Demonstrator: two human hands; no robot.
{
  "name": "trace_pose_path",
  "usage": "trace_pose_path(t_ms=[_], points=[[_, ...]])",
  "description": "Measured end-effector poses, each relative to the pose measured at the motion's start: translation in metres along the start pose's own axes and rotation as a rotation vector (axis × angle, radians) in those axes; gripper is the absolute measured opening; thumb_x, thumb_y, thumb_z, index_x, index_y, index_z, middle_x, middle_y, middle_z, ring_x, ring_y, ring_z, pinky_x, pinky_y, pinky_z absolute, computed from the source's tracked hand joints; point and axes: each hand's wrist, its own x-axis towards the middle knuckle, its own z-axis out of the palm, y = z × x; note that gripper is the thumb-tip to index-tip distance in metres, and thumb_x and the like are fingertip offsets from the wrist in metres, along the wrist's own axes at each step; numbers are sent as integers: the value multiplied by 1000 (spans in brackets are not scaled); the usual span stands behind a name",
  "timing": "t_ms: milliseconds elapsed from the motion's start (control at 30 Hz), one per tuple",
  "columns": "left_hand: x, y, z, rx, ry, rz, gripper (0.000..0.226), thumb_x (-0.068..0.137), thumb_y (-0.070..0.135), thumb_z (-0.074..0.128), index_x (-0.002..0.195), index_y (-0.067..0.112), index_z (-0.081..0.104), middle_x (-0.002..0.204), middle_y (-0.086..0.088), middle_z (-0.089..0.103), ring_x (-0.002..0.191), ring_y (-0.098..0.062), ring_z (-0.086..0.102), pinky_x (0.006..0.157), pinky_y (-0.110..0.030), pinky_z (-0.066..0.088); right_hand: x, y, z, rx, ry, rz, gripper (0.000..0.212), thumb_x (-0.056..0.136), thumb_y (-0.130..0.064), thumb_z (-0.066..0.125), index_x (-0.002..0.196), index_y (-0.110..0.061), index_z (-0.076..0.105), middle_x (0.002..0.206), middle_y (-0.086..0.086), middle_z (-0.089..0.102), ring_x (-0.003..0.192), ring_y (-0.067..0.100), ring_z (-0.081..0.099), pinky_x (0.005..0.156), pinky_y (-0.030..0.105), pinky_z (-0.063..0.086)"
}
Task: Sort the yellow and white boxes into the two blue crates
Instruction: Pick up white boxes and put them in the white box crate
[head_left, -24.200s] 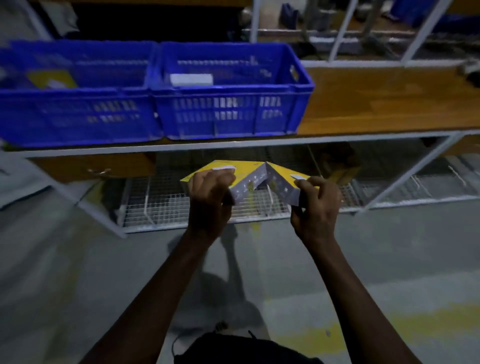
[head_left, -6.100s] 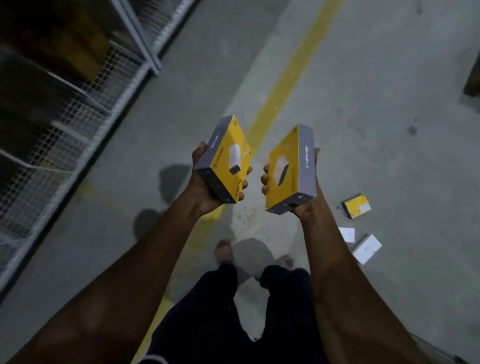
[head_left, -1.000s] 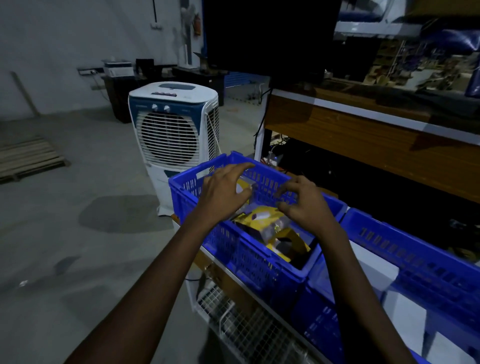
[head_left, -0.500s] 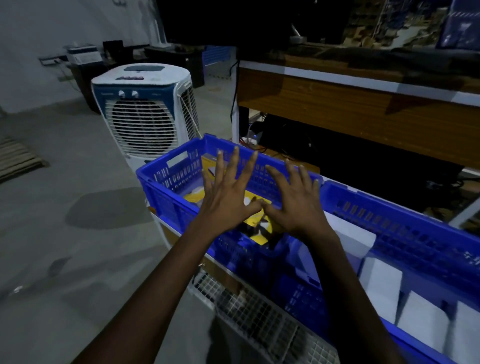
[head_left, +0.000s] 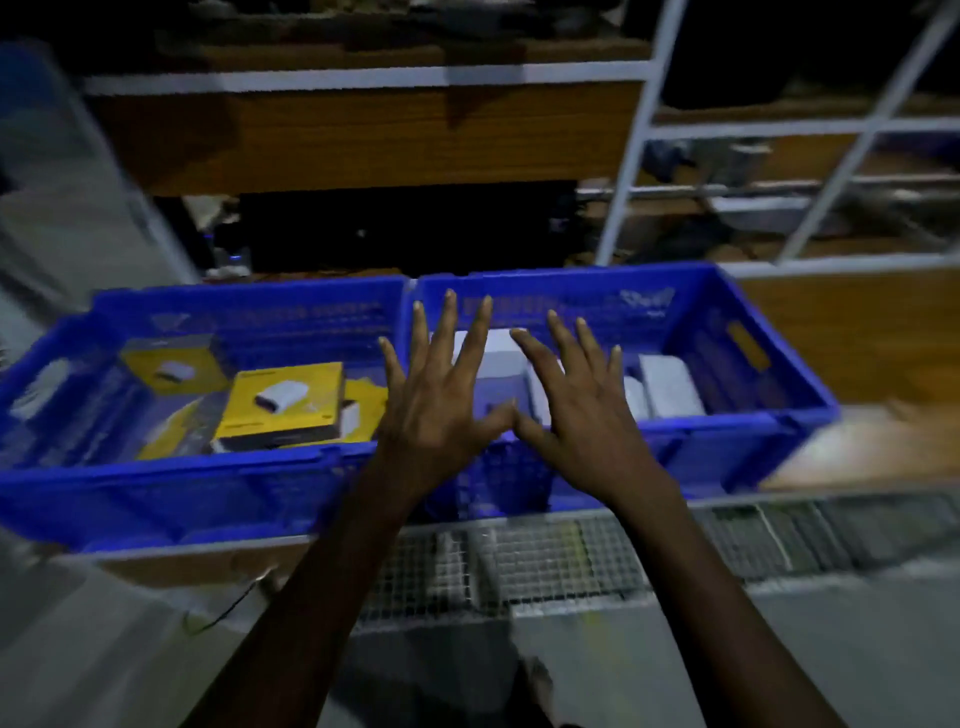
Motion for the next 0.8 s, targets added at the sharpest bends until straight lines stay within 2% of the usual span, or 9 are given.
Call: trace_pose_path(t_ms=[167,233,300,400,467,533,600,700,800], points=[[-30,61,30,-287,-145,253,91,77,69,36,152,35,-3,164,-1,1,151,-30,-1,117,-60,10,-101,21,-33,-17,41,327,72,86,-64,35,151,-37,20,162,2,14,149,29,11,113,62,16],[-52,86,47,-352,-212,317,90,78,67,41,153,36,2,164,0,5,151,-30,4,116,-60,16,-147,29,-41,-47,63,429,70,85,-60,40,149,-36,25,160,5,22,147,32,21,110,64,26],[-74,114,63,-389,-285,399,89,81,63,47,152,39,-1,164,1,6,151,-30,8,115,-62,17,-194,34,-50,-38,70,528,69,84,-57,42,147,-33,29,157,8,29,144,32,27,106,61,32],[-104,160,86,-411,-427,503,93,85,52,60,149,44,-8,164,4,1,151,-28,5,115,-63,16,-262,32,-64,-37,124,666,69,85,-59,39,147,-32,31,156,6,29,144,28,27,110,55,31],[-128,194,96,-441,-470,598,93,83,58,55,150,44,-8,164,3,5,151,-27,9,113,-64,20,-307,28,-70,-53,171,744,66,88,-56,41,148,-31,31,157,3,28,144,24,27,111,47,31],[-155,229,105,-469,-557,666,92,85,55,57,147,48,-10,164,3,5,151,-25,8,114,-64,18,-353,25,-75,-37,209,820,64,91,-48,48,149,-32,27,158,4,26,144,23,25,112,43,29],[-185,262,116,-468,-629,739,89,86,55,55,143,51,-13,164,3,6,151,-23,9,114,-64,19,-398,22,-78,-12,239,903,64,94,-41,53,150,-33,25,159,4,23,144,23,23,112,42,28],[-232,312,132,-458,-707,867,82,80,68,34,142,58,-19,164,4,9,150,-22,12,114,-59,24,-469,20,-84,5,280,1020,62,95,-39,53,150,-33,24,160,2,20,145,23,22,111,40,29],[-285,366,144,-411,-785,965,82,79,69,32,142,56,-20,164,3,8,150,-20,11,115,-56,24,-547,19,-95,49,339,1146,63,94,-39,53,149,-37,23,160,0,19,145,22,22,110,44,33]])
